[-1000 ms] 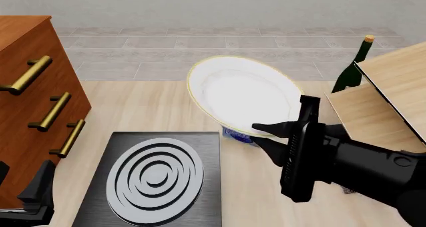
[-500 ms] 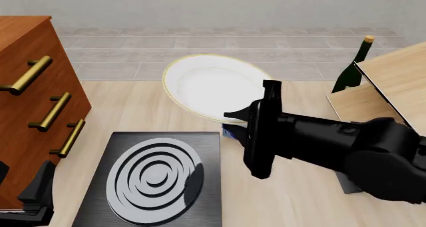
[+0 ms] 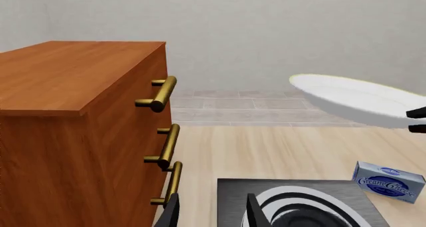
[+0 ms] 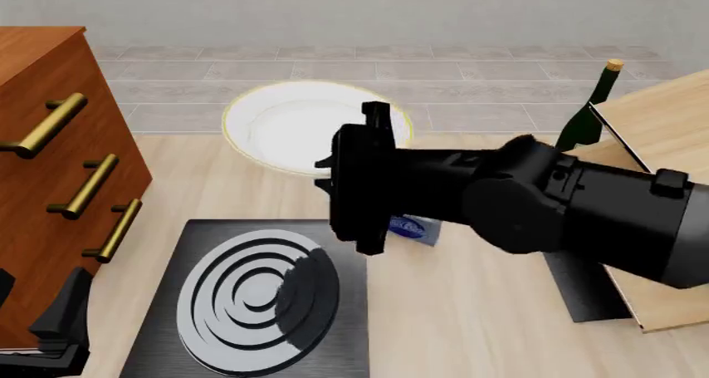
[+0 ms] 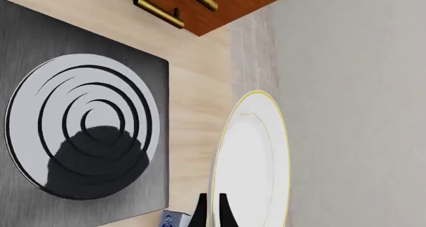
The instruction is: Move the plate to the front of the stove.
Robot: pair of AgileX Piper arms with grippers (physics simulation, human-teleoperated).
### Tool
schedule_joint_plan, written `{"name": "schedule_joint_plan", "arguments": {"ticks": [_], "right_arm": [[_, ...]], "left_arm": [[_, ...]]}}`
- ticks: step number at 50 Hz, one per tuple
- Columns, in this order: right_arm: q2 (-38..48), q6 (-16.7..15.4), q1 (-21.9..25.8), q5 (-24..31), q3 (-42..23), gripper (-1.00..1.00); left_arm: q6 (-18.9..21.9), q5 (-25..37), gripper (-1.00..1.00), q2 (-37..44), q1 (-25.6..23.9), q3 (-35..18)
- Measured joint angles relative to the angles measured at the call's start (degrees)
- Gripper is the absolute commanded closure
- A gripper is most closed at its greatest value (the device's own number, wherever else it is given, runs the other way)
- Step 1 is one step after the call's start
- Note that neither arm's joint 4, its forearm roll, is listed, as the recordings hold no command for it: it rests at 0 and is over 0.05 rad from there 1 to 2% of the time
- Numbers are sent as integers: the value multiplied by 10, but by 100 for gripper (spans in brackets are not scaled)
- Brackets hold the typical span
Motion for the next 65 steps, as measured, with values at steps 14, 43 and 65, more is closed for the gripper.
{"name": "schedule_joint_plan", "arguments": {"ticks": [14,43,65], "right_arm": [[99,-2,12,33,-120,100],[315,-18,-26,121,-382,100],[454,-11,-69,186,-571,100]], "left_arm": [[0,-2,-100,3,0,0],[-2,-7,-100,11,0,1],[-2,-6,-100,10,0,0]]}}
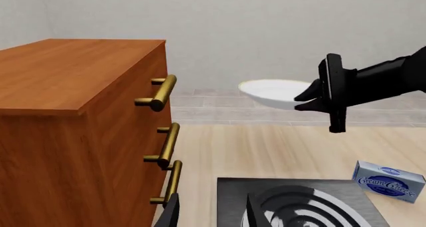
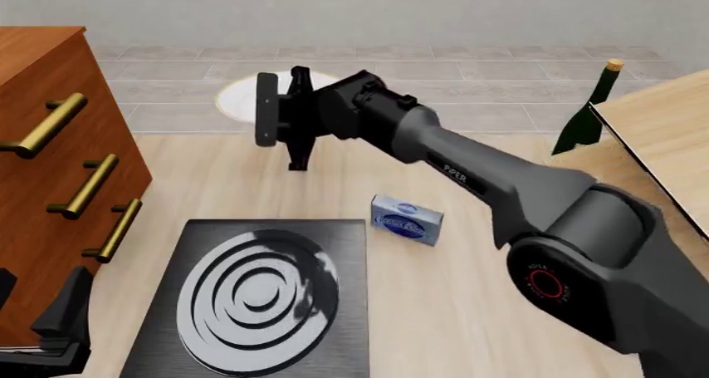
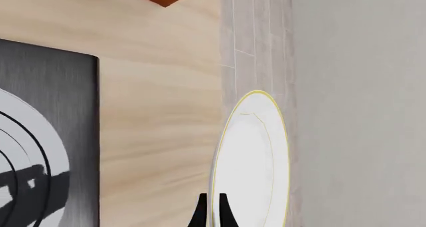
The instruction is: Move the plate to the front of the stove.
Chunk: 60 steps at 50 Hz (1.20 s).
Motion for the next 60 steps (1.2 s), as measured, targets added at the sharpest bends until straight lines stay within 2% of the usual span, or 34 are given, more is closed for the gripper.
{"name": "schedule_joint_plan", "arguments": {"ticks": [13,24,38,60], "right_arm": [[77,13,-13,40,-111,100],[124,27,-19,46,-165,100],[152,45,-22,35,-180,100],[172,75,-16,37,-168,100]], "left_arm": [[0,-1,-100,2,0,-1],[0,-1,-100,2,0,-1],[0,-1,-100,2,0,0],[0,1,-100,-1,0,-1]]}}
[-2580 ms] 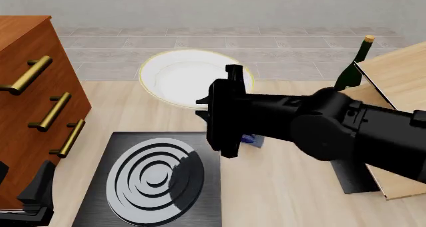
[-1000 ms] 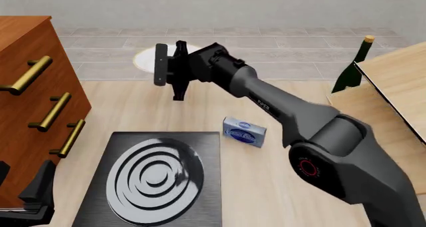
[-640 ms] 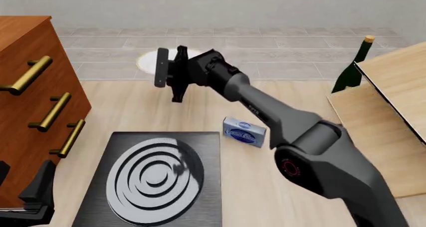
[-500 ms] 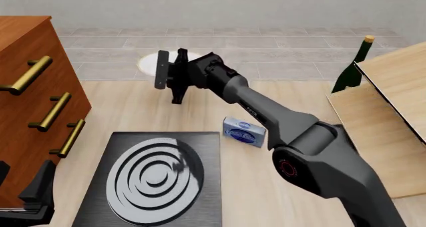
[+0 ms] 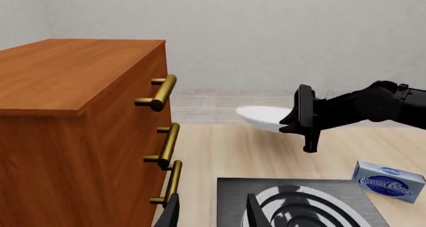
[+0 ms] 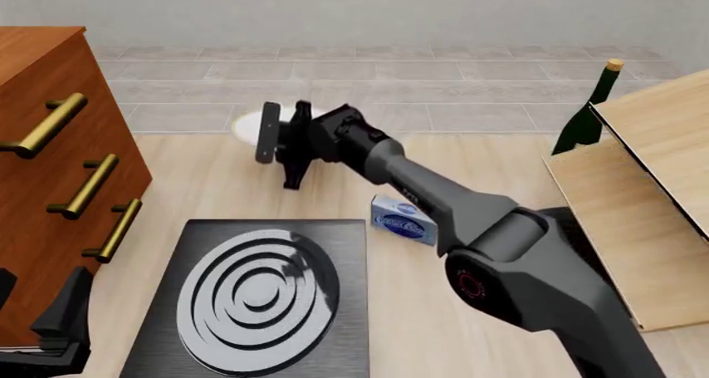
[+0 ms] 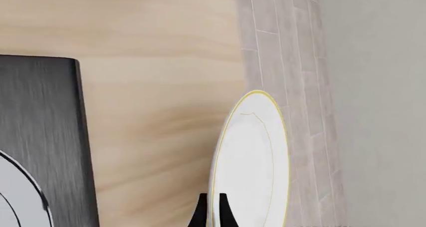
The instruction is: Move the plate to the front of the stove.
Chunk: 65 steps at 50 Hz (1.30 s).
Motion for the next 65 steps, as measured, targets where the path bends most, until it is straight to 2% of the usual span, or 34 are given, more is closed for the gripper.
{"name": "schedule_joint_plan", "arguments": {"ticks": [36,65], "right_arm": [[-5,45,21,26,33,100],[-18,80,32,-11,91,100]], "left_arm": [[0,1,-100,-1,0,0],[0,2,-100,-2,-3,0]]}}
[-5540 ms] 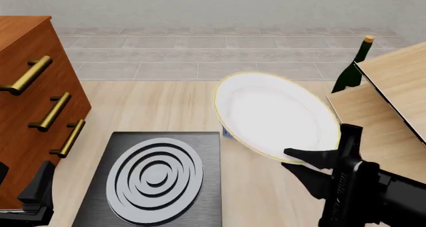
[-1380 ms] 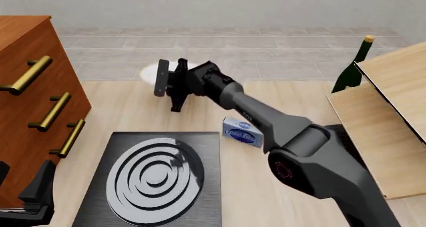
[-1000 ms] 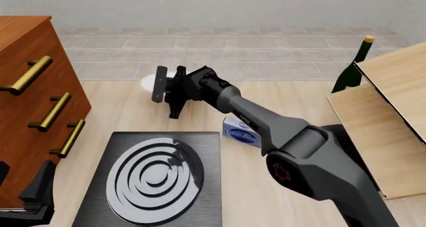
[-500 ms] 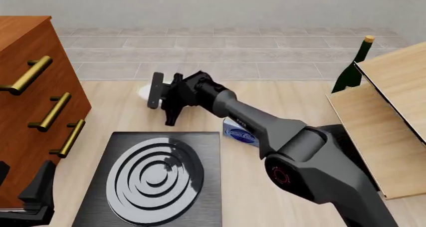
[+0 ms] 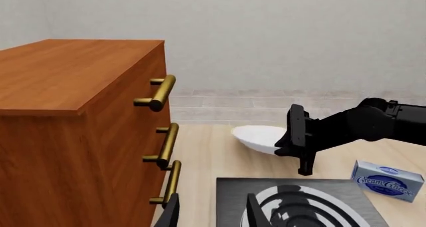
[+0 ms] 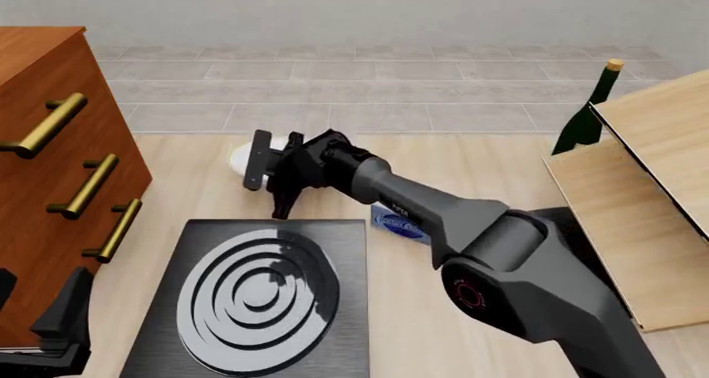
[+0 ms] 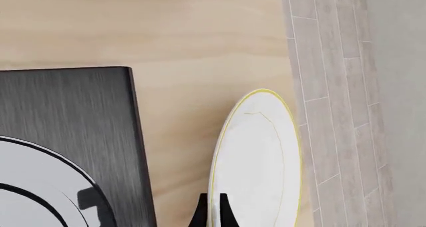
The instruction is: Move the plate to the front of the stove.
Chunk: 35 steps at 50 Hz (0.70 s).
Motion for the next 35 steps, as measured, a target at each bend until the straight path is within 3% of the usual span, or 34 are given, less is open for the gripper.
{"name": "schedule_joint_plan", "arguments": {"ticks": [13,14,35], "right_arm": [[-3,12,4,-16,18,100],[-2,12,4,-15,18,-100],[-10,-1,0,9,5,-100]], "left_arm": [[0,-1,-100,1,0,0],[0,-1,-100,1,0,0],[0,-1,-100,1,0,1]]}}
